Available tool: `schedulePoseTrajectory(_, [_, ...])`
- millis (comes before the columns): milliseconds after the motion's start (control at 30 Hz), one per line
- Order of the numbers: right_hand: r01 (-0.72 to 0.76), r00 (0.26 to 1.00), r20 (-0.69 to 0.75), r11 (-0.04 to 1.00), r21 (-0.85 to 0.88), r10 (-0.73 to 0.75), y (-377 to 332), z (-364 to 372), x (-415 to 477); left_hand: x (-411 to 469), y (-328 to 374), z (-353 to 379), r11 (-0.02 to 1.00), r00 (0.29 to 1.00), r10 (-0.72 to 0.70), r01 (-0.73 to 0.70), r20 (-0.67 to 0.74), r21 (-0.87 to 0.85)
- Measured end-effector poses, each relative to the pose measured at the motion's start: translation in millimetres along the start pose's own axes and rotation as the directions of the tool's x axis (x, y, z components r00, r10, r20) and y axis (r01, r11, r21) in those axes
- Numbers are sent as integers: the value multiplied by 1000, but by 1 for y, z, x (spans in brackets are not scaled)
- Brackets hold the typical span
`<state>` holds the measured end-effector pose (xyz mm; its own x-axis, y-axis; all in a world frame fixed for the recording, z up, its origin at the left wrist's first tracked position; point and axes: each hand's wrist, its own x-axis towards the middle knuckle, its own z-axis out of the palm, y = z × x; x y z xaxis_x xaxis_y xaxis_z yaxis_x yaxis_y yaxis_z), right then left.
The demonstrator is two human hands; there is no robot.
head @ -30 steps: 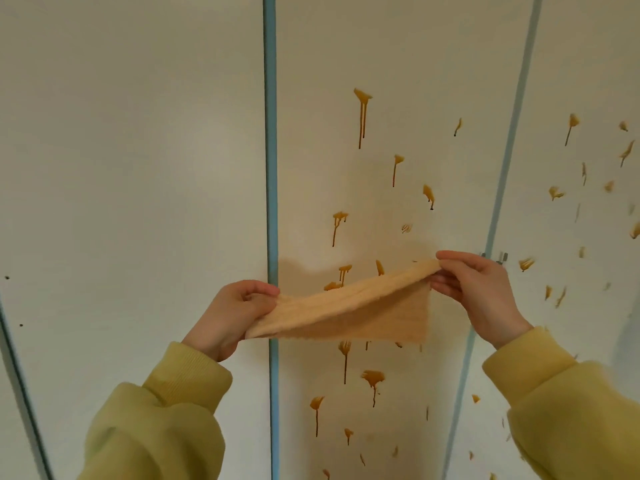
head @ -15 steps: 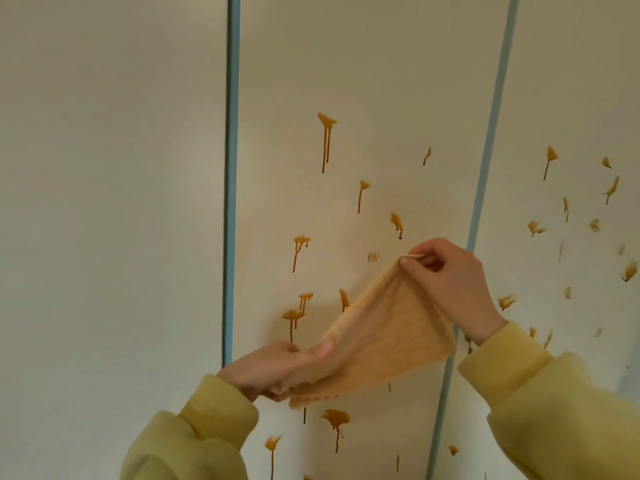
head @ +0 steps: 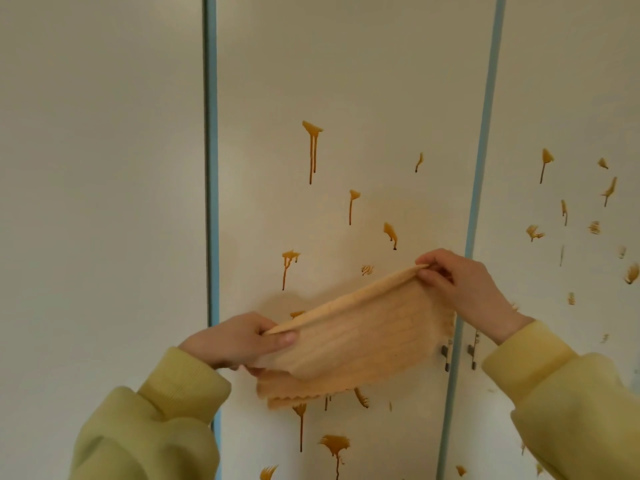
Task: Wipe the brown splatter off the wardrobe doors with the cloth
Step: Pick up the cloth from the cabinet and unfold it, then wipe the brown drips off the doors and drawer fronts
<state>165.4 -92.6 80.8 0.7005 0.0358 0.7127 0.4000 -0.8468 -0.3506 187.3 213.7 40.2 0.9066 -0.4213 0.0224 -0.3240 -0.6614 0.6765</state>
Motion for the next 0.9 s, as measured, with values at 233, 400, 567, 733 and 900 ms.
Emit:
schedulePoseTrajectory(233, [-2,999,50,990,-144,10,12,9,29,39,0,-34,966,969,101,-41,-226,256])
schedulePoseTrajectory(400, [-35,982,186,998,-48,43,20,7,41,52,-2,-55,964,921,264,-246,-288,98])
schedulePoseTrajectory(567, [-82,976,202,997,2,80,29,9,46,60,4,-67,948,904,305,-319,-301,4])
schedulePoseTrajectory(733, [-84,985,156,994,63,74,29,5,55,61,12,-80,920,893,324,-374,-314,-114])
schedulePoseTrajectory(900, [-133,989,94,973,186,118,26,-6,70,67,29,-94,906,880,266,-368,-394,-210])
